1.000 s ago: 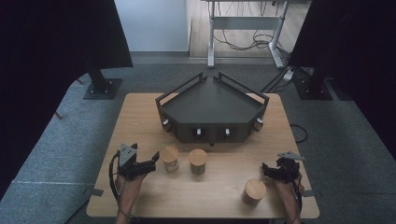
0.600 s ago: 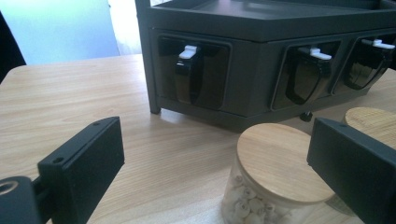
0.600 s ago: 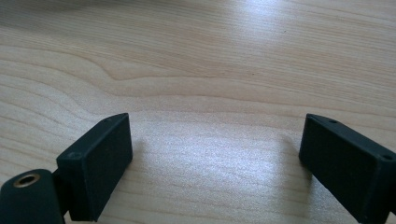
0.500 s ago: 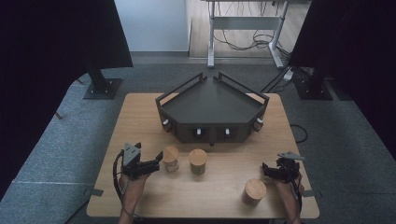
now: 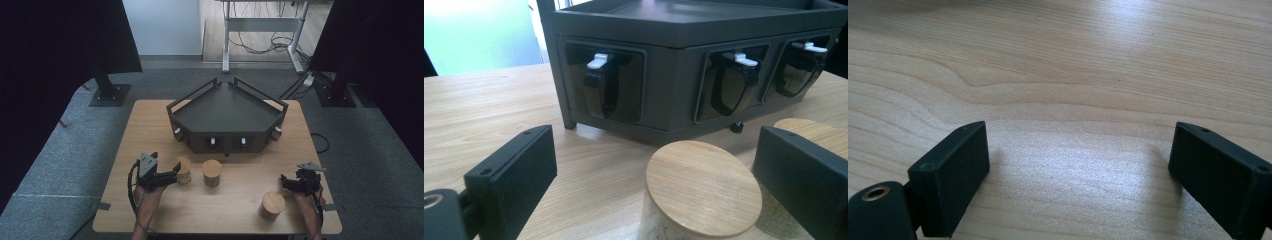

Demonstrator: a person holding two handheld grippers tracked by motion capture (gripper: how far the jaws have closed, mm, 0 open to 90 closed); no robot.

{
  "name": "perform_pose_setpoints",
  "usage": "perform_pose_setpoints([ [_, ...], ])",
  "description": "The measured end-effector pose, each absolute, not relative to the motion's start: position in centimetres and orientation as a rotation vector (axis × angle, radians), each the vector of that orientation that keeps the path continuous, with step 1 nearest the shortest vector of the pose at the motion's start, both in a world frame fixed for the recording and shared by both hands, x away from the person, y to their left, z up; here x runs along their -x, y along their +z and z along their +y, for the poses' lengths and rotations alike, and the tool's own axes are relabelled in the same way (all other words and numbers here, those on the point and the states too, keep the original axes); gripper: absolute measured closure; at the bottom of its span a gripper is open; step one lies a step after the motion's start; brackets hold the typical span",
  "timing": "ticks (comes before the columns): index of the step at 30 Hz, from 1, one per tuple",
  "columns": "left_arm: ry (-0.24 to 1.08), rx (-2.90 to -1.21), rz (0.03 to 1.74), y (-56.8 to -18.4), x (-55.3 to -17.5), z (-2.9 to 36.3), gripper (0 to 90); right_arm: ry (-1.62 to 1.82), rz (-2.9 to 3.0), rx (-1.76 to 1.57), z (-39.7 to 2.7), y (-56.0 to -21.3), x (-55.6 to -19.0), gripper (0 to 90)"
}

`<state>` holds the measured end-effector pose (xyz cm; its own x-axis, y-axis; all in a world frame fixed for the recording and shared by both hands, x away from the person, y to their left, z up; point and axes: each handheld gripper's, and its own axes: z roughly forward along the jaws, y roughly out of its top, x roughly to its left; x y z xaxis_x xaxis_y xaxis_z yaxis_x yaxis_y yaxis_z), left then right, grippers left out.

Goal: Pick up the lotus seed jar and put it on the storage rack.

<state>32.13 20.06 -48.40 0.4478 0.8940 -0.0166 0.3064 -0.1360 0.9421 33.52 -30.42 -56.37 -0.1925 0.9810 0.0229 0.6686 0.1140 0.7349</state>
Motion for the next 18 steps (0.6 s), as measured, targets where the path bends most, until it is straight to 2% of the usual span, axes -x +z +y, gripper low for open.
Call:
perform_pose_setpoints([
  [18,0.704,-1.688,1.034,-49.1,-32.4,18.4,3.7,0.863,1.922,-1.596,-30.4,-56.4,-33.5,8.7],
])
